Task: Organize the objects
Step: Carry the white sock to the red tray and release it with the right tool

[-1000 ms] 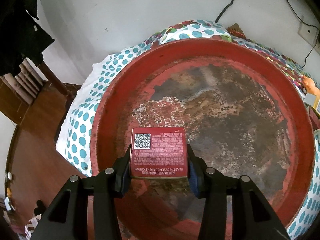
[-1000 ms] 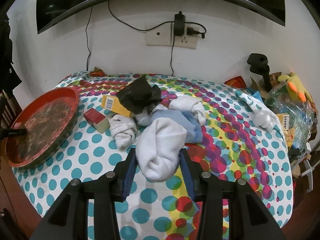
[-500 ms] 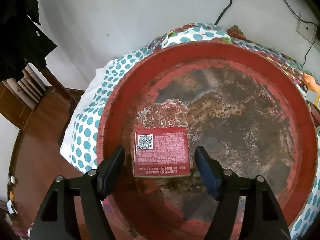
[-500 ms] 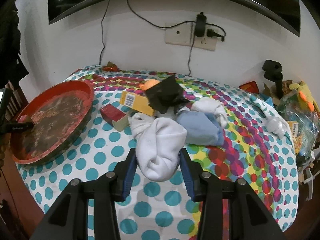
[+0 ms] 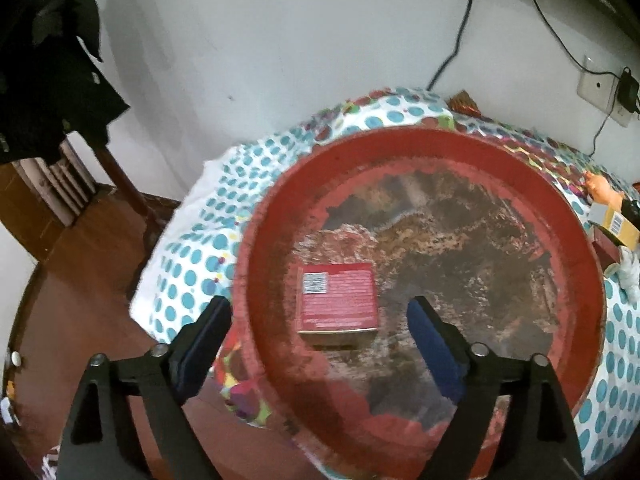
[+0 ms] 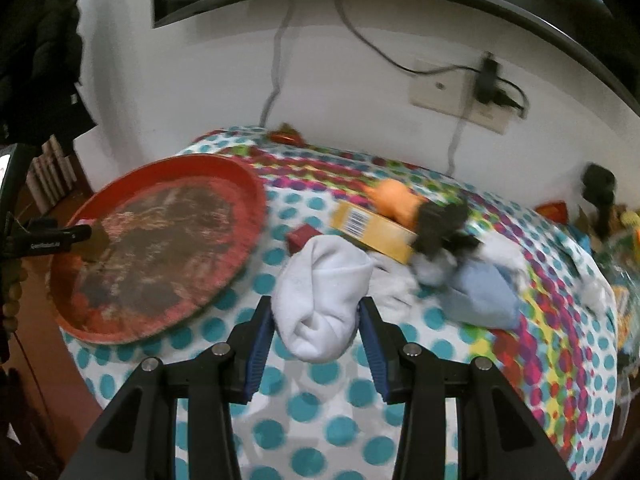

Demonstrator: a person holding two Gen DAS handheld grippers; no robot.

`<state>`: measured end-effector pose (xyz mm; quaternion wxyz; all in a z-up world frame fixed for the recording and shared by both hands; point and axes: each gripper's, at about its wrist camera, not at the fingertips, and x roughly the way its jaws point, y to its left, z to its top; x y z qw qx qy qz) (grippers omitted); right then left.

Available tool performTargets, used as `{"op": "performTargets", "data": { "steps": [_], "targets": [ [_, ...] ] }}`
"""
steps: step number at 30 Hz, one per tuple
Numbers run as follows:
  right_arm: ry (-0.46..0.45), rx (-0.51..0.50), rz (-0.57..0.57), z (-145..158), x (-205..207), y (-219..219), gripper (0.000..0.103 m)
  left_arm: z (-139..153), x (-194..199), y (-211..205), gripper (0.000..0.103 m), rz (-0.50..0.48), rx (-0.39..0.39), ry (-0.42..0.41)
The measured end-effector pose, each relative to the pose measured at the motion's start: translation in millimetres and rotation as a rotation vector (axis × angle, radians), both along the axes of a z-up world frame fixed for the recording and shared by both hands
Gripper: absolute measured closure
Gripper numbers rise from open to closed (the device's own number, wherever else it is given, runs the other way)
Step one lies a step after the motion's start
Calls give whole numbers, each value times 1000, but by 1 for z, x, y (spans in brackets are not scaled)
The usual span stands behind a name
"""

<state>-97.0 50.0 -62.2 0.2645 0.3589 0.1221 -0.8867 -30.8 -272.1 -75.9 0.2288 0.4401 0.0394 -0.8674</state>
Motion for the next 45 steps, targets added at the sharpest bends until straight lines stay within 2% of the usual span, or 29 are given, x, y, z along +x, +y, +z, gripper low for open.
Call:
{"op": "performTargets", "data": {
  "steps": [5,13,20,35,41,45],
  "targets": [
    [3,4,86,0,5,-43,60,2,11,-3,10,22,-14,7],
    [-29,10,183,-9,6,-102,60,-4,26,-19,10,68,31,2],
    [-63,17,183,-19,-12,-133,60,-7,34,-31,10,100,40,0],
    [-97,131,175,-50,-53,-177,60,-12,35,-37,10,97,91,6],
    [-90,151,169,-52,-52,-179,56,-13,33,-34,10,91,91,-2],
    [-69,163,155,-48,-50,-176,40,-13,33,-33,10,85,93,-2]
  ]
}}
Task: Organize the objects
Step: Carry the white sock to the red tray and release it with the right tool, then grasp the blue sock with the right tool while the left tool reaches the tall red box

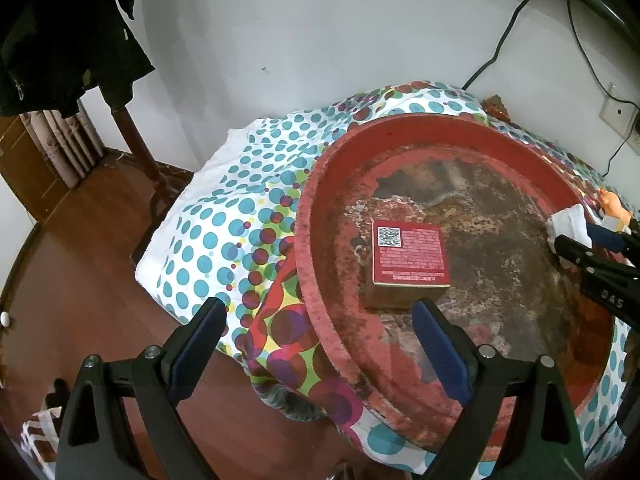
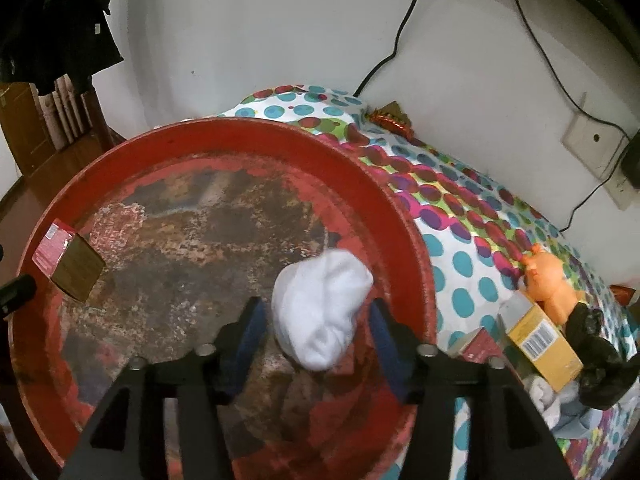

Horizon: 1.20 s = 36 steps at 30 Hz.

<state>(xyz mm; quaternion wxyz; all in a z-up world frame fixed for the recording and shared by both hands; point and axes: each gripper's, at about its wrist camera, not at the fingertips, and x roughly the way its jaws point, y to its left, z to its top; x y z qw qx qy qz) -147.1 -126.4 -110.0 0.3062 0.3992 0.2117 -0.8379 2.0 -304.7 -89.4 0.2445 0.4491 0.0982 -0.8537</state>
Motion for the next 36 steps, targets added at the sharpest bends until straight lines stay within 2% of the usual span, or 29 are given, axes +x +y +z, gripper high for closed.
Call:
{"op": "performTargets", "data": {
  "steps": [6,10,17,26,33,36],
  "targets": [
    [11,-35,-7,18,10,17,37,1,0,4,10,13,-5,3],
    [26,-64,-14,36,24,44,36,1,-1,7,9,5,-16,0],
    [70,-57,-126,49,23,130,36,3,-3,16,9,-13,-30,-1],
    [43,-65,-346,32,-20,240,36,15,-6,36,7,-54,-50,13],
    [36,-77,-402,12,-46,271,35,23,-16,67,6,-109,-57,-3],
    [36,-85,-414,4,-56,275,34,30,-23,88,6,-151,-103,-14]
  ]
}}
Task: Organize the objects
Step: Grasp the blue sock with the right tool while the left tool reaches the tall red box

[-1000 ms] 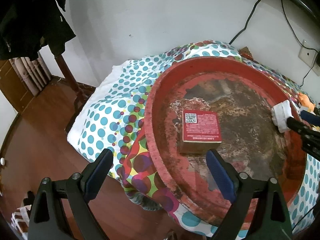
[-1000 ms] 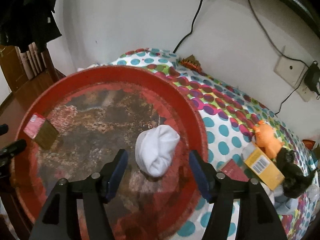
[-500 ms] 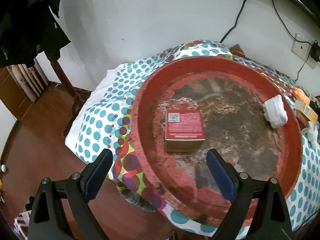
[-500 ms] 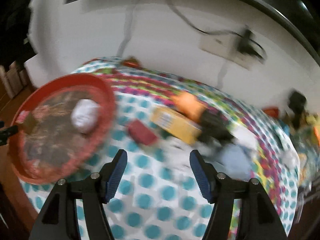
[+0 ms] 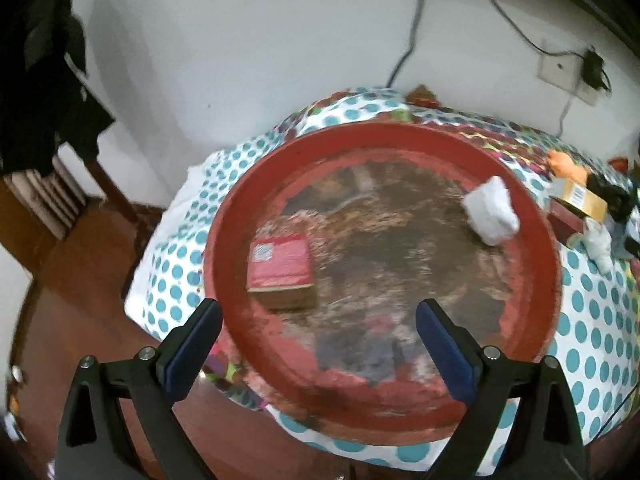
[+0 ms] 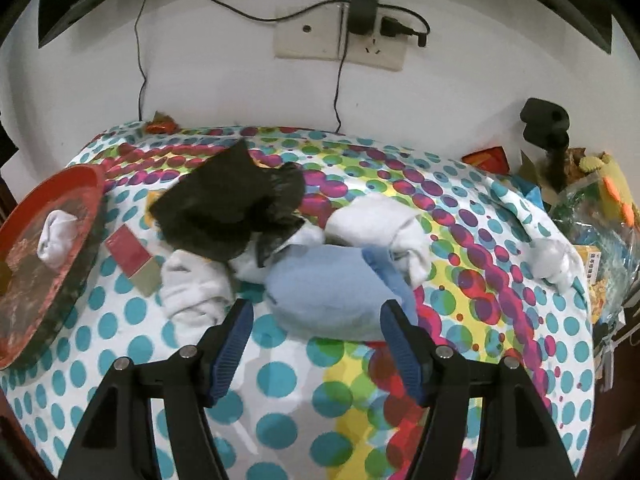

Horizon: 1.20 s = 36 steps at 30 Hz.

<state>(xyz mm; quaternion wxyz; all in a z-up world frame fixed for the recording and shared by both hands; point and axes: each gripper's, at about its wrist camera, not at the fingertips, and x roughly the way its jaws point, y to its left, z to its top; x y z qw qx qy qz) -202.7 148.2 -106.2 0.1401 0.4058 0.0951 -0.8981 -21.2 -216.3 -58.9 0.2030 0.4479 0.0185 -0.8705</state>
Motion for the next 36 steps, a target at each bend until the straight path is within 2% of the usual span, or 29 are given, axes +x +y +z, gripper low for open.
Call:
{"op": "performTargets", "data": {
  "steps": [9,12,13,15,19,22,27,32,36],
  "targets": [
    [-8,19,23,-29,-23,3,34,20,-36,70,5,-156,10,-2],
    [-9,-26,31,-28,-25,8,35,22,-49,99,5,-209,8,-5],
    [-5,-41,34,-27,-26,11,37,23,-53,109,5,-224,6,-8],
    [-3,-38,33,-27,-26,15,52,22,-64,130,5,-258,16,-16],
    [4,-61,50,-24,-22,28,65,17,-86,162,5,-291,59,-39],
    [17,-54,58,-21,-17,40,68,12,-105,178,5,-278,103,-70],
    [13,-67,49,-21,-12,68,68,2,-136,189,5,-183,198,-125],
    [-18,-142,36,-21,-15,88,68,-5,-163,193,5,-94,253,-158],
    [-29,-158,38,-22,-17,90,68,-15,-180,188,7,-9,343,-183]
  ]
}}
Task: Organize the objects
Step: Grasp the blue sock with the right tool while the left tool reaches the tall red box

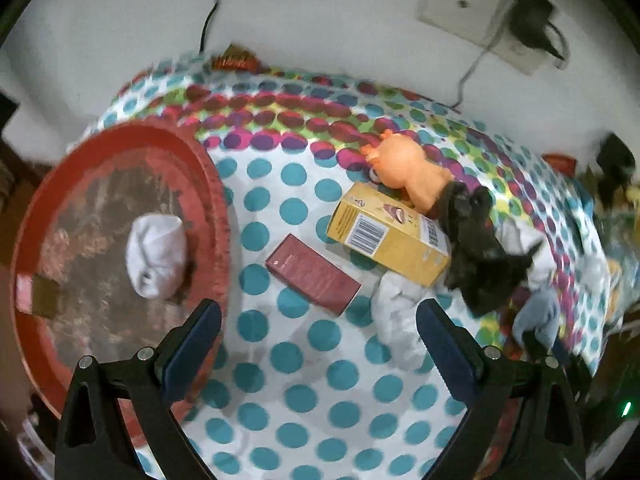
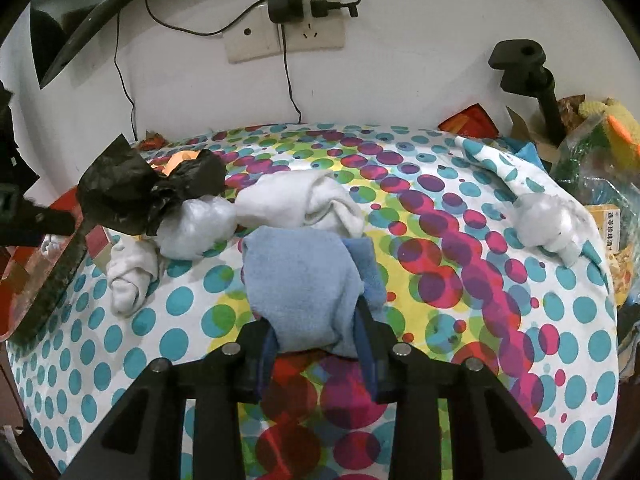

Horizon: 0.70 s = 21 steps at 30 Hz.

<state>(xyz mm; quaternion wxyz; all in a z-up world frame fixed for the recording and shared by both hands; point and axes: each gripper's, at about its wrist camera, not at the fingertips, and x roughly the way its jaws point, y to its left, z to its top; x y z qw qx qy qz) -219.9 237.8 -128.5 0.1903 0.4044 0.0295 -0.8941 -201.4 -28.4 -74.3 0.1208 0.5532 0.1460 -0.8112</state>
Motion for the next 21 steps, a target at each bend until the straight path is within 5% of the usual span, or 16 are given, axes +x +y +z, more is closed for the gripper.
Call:
{"op": "performTargets", "data": {
  "steps": [5,8,13,21],
  "targets": [
    [-21,-51,1,-2,-3,6,68,-16,-11,-8,10,125,92,-33],
    [-34,-84,0,-4,-5,10,68,-24,-17,-6,15,167,79,-50],
    [-44,-108,1,-5,-5,13,67,-38,-20,-6,36,207,97,-67],
    [-55,-126,4,-6,-5,14,66,-45,-21,-20,36,296,141,-50]
  ]
}}
